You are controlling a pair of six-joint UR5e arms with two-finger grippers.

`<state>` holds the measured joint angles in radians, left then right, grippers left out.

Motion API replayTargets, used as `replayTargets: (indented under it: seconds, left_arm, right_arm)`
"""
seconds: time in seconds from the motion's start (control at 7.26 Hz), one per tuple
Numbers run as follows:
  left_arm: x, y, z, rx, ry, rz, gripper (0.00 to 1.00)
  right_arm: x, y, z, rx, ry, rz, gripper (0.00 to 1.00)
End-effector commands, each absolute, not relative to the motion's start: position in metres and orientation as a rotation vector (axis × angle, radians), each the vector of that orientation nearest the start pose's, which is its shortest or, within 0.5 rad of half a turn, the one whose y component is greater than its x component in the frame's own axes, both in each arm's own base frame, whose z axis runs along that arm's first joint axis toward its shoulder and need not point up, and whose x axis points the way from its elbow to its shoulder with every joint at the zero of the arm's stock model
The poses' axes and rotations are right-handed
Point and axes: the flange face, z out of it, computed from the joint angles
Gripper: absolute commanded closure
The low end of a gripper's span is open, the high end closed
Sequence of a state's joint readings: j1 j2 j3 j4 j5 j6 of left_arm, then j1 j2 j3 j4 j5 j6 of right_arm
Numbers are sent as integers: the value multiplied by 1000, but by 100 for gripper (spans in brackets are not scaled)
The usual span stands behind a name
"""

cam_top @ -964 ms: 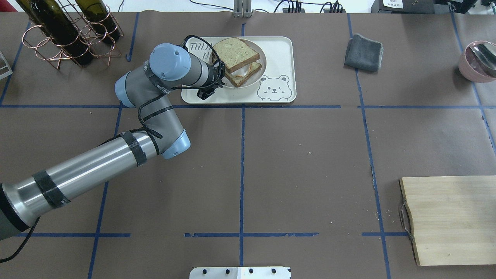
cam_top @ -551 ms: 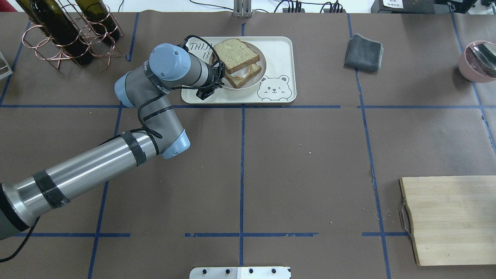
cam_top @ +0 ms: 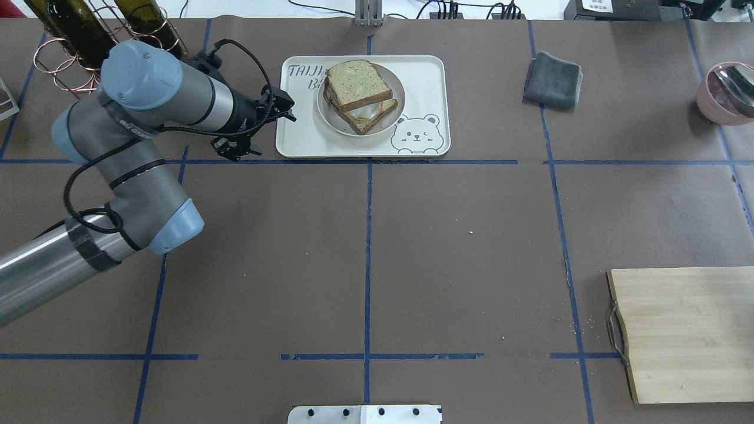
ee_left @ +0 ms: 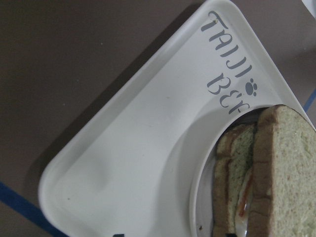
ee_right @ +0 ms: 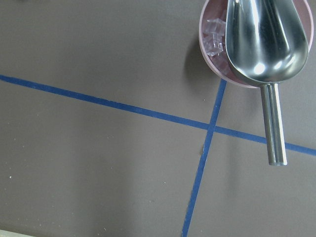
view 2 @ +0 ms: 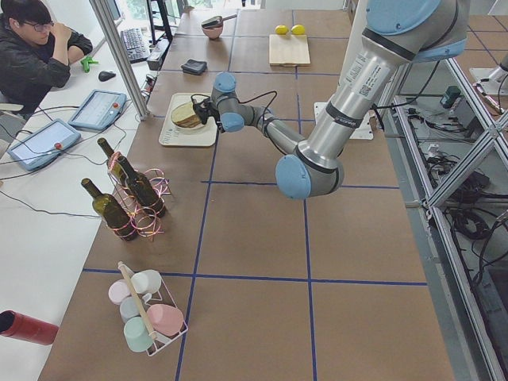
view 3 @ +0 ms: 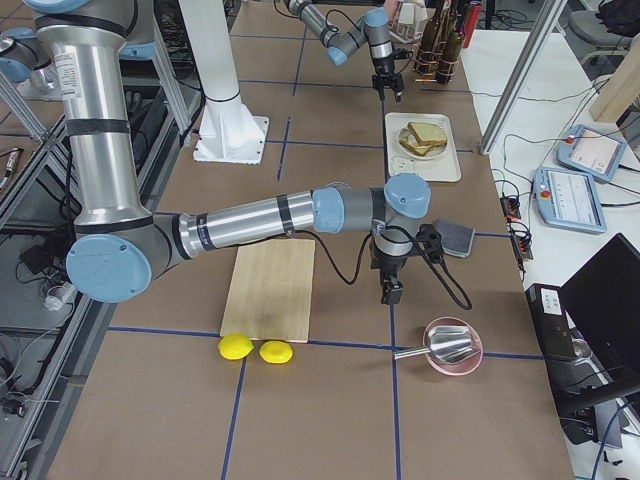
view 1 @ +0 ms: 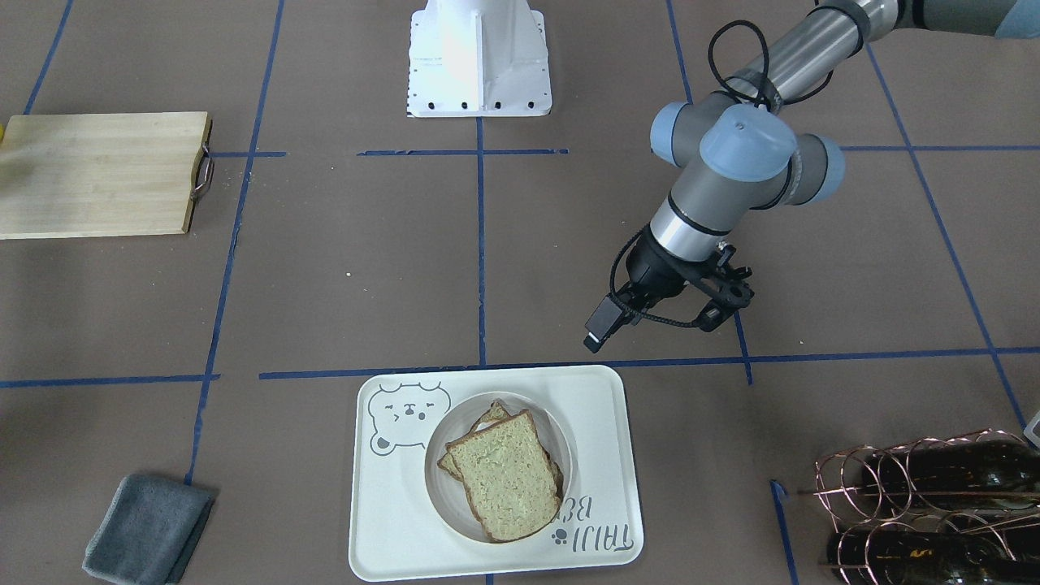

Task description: Make sandwich and place on tray

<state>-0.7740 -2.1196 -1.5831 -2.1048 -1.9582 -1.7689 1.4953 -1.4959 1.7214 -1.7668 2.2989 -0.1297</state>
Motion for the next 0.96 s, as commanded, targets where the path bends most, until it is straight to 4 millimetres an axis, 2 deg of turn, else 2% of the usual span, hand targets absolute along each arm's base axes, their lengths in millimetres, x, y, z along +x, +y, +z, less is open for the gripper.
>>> replayTargets:
  seconds: [0.0, 0.14, 0.28, 0.41, 0.55, 0.69, 0.83]
  left_arm:
    - [346, -511, 262, 93, 1032, -487, 0]
    - [310, -510, 274, 145, 972, -424, 0]
    - [276, -514, 294, 160, 914, -338, 0]
    - [233, -520, 316, 194, 866, -269, 0]
    - [180, -529, 348, 248, 795, -205, 0]
    - [138, -529, 381, 264, 734, -147, 0]
    - [88, -530, 414, 272, 666, -40, 0]
  right_arm:
    - [56, -492, 602, 4, -739, -129, 0]
    - [63, -473, 619, -23, -792, -89, 0]
    - [77, -460, 624, -21, -856, -41, 0]
    - [81, -456, 628, -23, -856, -31, 0]
    - [82, -457, 628, 4, -852, -41, 0]
    - [82, -458, 626, 15, -852, -45, 0]
    - [82, -458, 627, 11, -852, -38, 0]
